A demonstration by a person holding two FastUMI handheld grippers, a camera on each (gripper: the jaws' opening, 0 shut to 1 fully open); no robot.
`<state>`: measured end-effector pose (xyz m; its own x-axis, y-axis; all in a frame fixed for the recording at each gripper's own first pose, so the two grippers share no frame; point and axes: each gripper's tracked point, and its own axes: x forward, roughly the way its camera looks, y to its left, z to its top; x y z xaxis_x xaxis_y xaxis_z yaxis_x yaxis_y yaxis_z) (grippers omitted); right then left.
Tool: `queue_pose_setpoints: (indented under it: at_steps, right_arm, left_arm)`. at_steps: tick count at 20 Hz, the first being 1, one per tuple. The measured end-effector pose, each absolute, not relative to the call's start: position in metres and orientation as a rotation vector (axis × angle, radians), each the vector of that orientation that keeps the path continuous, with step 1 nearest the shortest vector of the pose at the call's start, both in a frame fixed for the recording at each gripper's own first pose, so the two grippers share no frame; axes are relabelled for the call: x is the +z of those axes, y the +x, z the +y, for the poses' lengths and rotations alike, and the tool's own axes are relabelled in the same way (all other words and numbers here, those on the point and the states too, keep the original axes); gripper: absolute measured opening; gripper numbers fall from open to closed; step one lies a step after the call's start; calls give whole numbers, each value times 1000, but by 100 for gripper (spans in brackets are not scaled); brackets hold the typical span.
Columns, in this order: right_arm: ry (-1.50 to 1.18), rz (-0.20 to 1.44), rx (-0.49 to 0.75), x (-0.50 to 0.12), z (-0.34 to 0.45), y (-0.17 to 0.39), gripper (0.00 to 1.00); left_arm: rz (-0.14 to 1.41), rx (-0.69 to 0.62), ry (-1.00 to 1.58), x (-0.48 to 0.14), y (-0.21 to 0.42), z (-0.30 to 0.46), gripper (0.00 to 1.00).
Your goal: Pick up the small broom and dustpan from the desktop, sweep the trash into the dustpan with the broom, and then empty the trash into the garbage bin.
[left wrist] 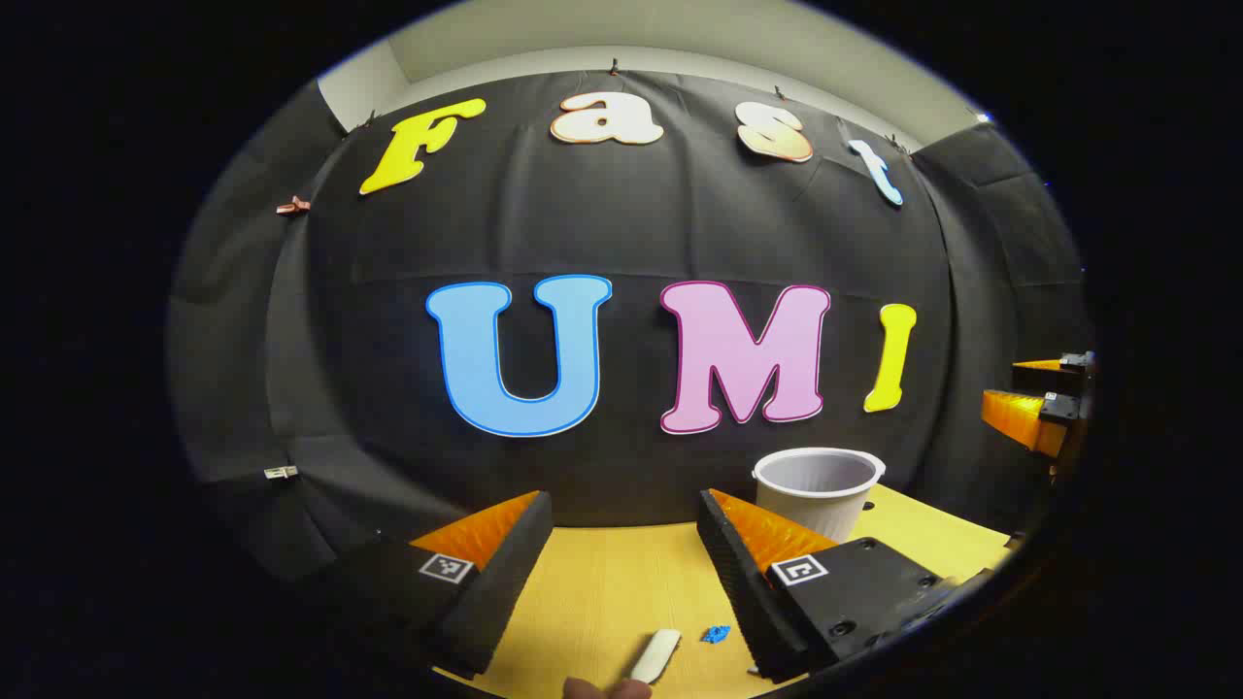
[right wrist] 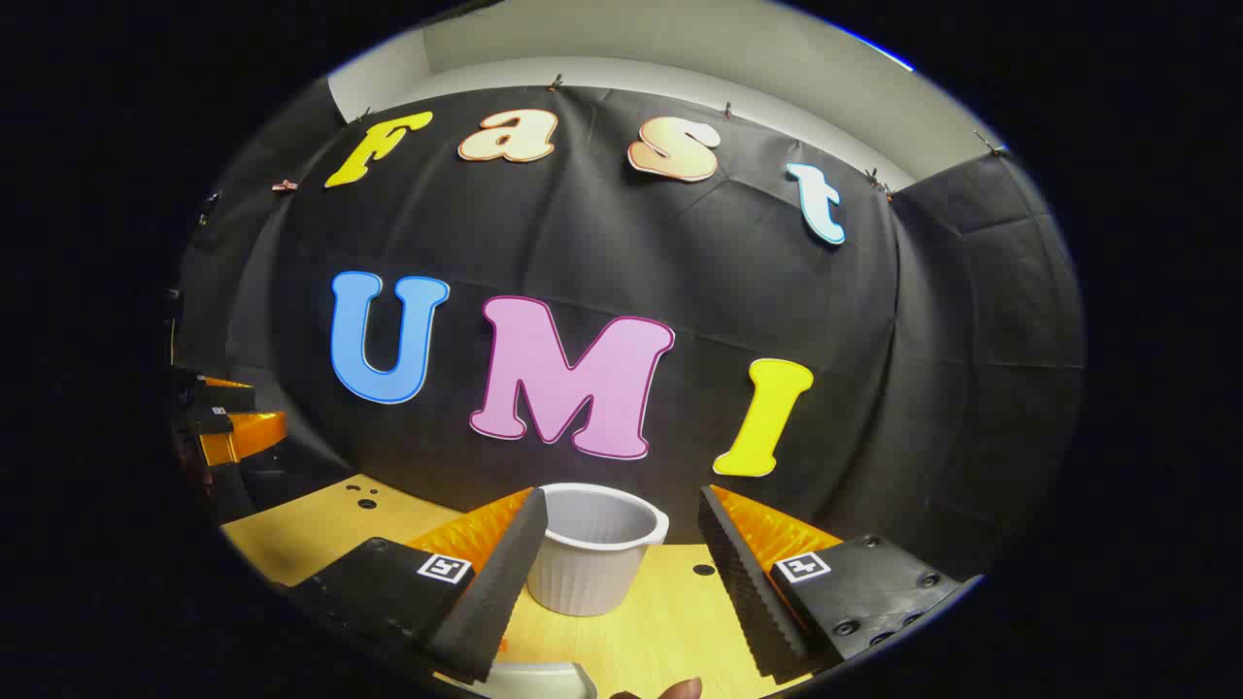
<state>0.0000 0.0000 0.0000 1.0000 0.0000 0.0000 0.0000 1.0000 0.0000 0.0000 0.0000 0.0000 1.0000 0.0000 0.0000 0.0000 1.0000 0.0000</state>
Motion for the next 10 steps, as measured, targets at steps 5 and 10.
queue_pose_setpoints:
  at_steps: [5, 10]
  right_arm:
    - [9, -15, 13, 6, 4, 2, 97]
    - [3, -22, 20, 8, 4, -1, 97]
  left_arm:
    - [-10, -3, 9, -2, -4, -2, 95]
    - [-11, -13, 7, -3, -12, -8, 95]
